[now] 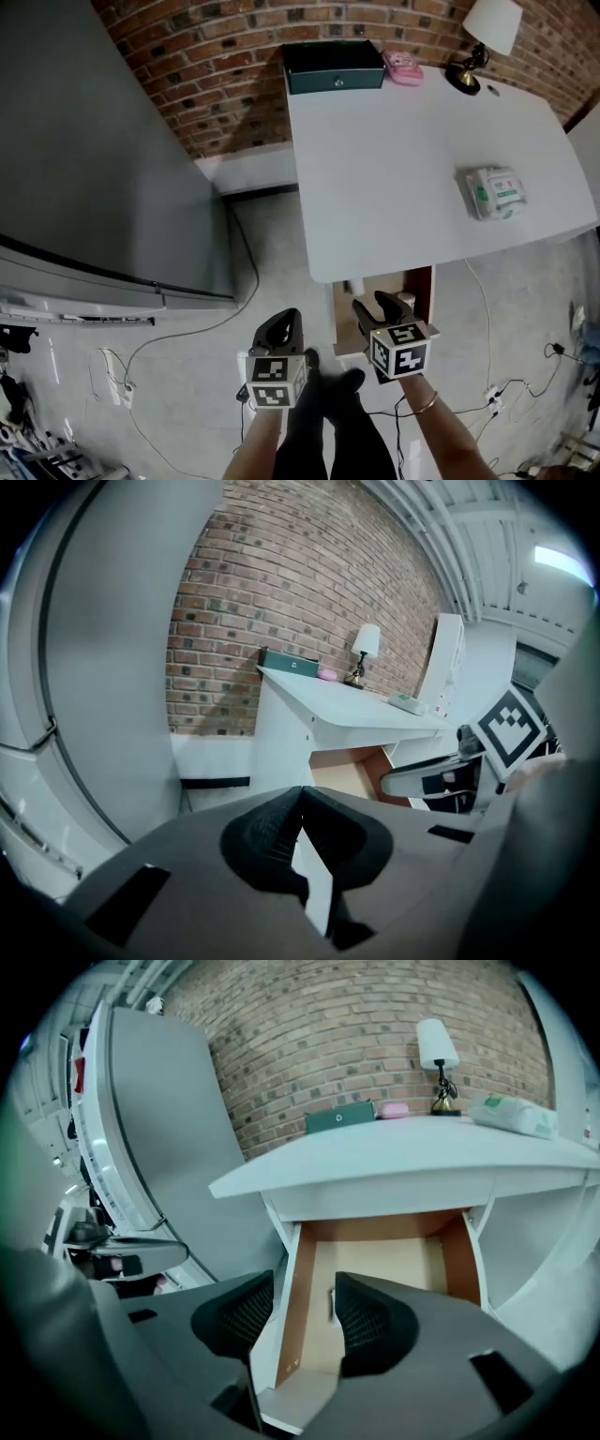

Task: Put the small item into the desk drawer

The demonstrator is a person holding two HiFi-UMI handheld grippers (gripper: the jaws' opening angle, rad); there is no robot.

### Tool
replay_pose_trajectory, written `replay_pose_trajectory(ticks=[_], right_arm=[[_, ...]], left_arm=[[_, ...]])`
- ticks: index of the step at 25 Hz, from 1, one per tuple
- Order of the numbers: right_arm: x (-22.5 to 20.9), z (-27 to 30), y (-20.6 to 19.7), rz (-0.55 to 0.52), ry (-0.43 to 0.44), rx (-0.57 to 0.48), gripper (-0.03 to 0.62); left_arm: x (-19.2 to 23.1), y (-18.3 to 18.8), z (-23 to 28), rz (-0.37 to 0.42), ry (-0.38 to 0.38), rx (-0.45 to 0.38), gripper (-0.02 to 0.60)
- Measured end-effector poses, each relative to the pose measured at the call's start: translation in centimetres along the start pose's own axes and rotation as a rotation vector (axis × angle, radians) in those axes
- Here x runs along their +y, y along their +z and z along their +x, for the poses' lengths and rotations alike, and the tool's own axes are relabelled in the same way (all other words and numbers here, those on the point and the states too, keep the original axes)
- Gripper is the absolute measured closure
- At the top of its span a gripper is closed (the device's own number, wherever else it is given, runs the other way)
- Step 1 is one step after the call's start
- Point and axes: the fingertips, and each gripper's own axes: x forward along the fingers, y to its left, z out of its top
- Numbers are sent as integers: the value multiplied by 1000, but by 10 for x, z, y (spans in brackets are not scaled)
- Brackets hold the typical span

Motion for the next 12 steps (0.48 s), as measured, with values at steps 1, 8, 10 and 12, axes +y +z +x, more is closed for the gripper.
replay_pose_trajectory(ticks=[1, 8, 10, 12], right_arm=[[2, -13, 6, 3, 0, -19, 385], [14, -100, 39, 20, -34, -151, 430], [14, -129, 48, 34, -51, -195, 456], [15, -156, 58, 45, -66, -239, 469]], left_arm=[[-5, 4, -3, 9, -4, -3, 561], [-44, 39, -30, 66, -56, -22, 561], [-58, 47, -41, 74, -72, -30, 561], [-71, 57, -51, 78, -87, -42, 561]])
